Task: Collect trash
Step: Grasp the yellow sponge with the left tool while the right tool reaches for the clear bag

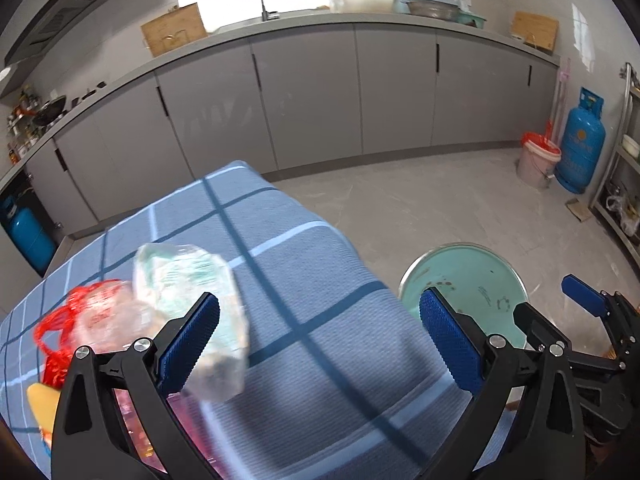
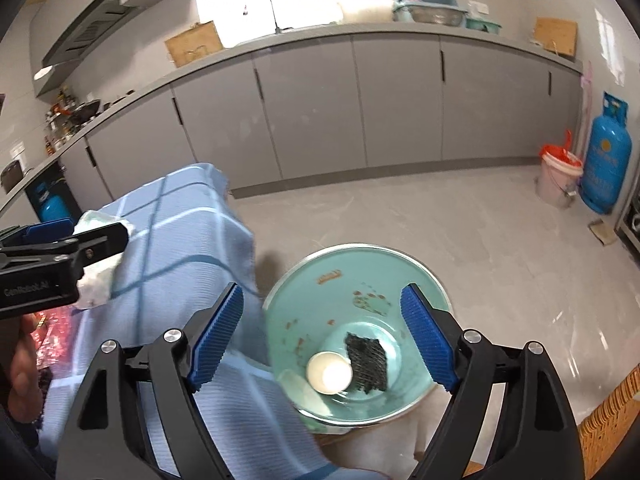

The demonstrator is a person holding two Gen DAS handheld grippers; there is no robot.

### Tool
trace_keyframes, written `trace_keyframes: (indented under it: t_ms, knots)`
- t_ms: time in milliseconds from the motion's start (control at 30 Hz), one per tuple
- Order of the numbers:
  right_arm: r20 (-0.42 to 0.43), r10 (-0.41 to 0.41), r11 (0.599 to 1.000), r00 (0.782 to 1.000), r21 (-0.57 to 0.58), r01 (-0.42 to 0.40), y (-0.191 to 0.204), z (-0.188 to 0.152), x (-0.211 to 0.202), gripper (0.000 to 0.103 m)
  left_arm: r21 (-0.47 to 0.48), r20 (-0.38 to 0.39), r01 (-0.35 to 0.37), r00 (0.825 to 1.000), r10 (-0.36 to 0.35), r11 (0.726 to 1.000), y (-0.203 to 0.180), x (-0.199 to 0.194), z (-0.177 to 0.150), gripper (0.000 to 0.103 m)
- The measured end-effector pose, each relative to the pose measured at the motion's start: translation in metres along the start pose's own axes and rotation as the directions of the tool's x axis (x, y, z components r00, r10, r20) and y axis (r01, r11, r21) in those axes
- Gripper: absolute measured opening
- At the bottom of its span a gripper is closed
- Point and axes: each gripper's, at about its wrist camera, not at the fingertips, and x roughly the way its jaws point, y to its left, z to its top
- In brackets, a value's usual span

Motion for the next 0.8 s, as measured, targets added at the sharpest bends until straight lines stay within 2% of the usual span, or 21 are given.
trace_keyframes:
  t_ms: [433, 800]
  knots:
    - [0.009, 0.104, 0.989, 0.995, -0.111, -0.102, 0.081, 0.001, -0.021, 0.085, -0.086, 0.035, -0.083, 0.996, 0.086, 0.993, 0.062, -0.04, -0.017, 0.099]
    - [-0.023, 0.195, 0.962, 0.981, -0.19, -0.196, 0.14, -0.003, -0.027, 0.085, -0.15, 0.035, -0.201, 0.977, 0.209, 0.968, 0.127, -0.079, -0.054, 0.099]
